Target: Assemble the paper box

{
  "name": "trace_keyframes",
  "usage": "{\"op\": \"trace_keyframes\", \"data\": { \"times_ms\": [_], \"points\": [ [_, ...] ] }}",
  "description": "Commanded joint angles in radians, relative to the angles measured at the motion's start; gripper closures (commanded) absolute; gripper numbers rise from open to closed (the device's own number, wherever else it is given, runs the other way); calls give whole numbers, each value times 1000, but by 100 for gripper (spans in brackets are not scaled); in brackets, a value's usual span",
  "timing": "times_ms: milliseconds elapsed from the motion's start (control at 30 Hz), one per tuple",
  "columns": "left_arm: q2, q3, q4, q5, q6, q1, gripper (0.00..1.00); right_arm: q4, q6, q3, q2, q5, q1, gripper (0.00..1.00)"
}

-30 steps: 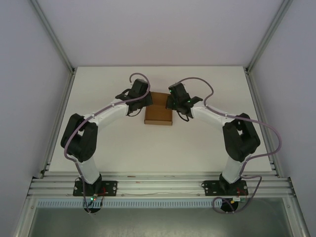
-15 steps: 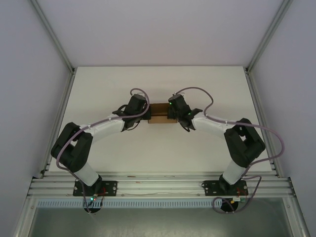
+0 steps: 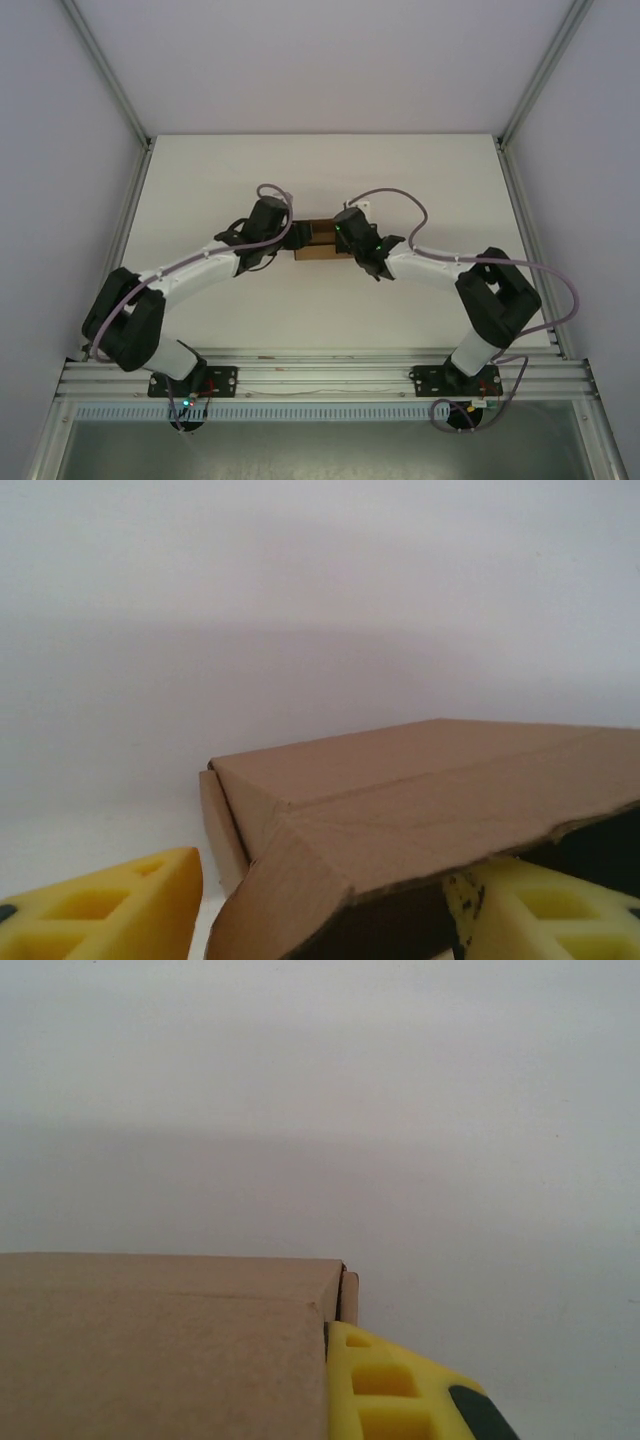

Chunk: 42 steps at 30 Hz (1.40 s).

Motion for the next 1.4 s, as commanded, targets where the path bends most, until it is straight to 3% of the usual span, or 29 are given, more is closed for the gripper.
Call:
{"op": "trace_keyframes", "data": {
  "times_ms": [0,33,67,100,233,467,733,1167,1367],
  "points": [
    [-78,-28,-108,-45,-23,-7,21,26,20,-42,-29,74,8,96],
    [-102,-35,-117,-53,-30,-8,15,38,20,-51,-33,78,11,95],
    [-129,-40,-132,-70,-38,-7,2,56,21,-61,-37,89,18,95],
    [-152,-42,-143,-93,-76,-7,0,71,13,-68,-37,97,25,94],
    [-198,10,-244,-160,-190,22,0,94,-15,-70,-36,145,59,94],
    [-103,82,-212,-6,-249,160,0,188,-9,-108,-29,175,95,92],
    [71,74,-85,136,-274,181,0,248,-25,-143,-12,203,135,91],
    [177,-80,115,252,-304,180,24,196,-18,-163,-29,212,194,84],
    [198,-123,181,282,-301,179,27,150,41,-229,-141,103,195,59]
  ]
}}
